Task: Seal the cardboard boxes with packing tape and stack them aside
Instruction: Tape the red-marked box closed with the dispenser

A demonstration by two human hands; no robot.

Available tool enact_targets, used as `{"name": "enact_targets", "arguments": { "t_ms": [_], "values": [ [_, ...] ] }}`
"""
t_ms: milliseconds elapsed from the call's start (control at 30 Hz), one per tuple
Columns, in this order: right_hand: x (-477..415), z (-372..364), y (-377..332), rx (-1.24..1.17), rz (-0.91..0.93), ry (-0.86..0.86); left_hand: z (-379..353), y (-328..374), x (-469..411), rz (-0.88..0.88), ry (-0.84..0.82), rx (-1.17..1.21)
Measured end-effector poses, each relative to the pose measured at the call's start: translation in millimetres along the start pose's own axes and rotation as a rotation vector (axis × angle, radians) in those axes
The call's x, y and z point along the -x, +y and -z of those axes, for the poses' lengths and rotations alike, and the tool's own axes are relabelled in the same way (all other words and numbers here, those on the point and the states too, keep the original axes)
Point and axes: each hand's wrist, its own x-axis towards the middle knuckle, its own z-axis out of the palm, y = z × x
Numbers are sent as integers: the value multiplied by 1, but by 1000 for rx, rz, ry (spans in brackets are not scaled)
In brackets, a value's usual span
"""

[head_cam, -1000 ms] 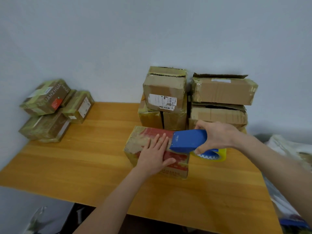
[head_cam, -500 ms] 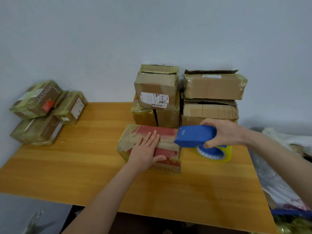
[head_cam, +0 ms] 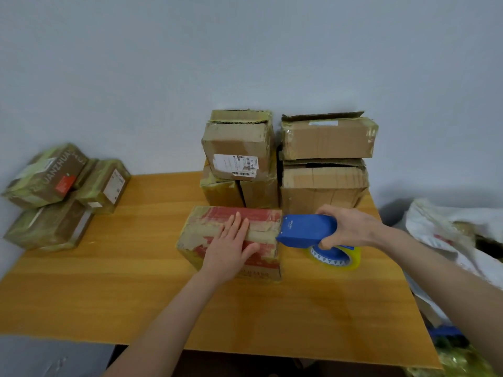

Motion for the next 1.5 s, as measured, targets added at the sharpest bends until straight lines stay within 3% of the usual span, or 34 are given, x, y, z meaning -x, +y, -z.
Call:
{"name": "enact_targets", "arguments": {
  "t_ms": [133,567,900,1333,1500],
  "values": [
    [-4,-12,-4,-23,19,-12,-4,27,-9,-13,41,43],
    [12,-8,35,-228,26,-15,-9,22,-10,-19,6,-12],
    [-14,-33,27,-48,-6,-117,-17,19,-11,-28,51,-5],
    [-39,-17,13,-139,-2,-261,-13,20,-12,-17,10,-32],
    [-27,-25,35,-124,-96,-192,-12,20,-12,-22,0,-16]
  ]
}}
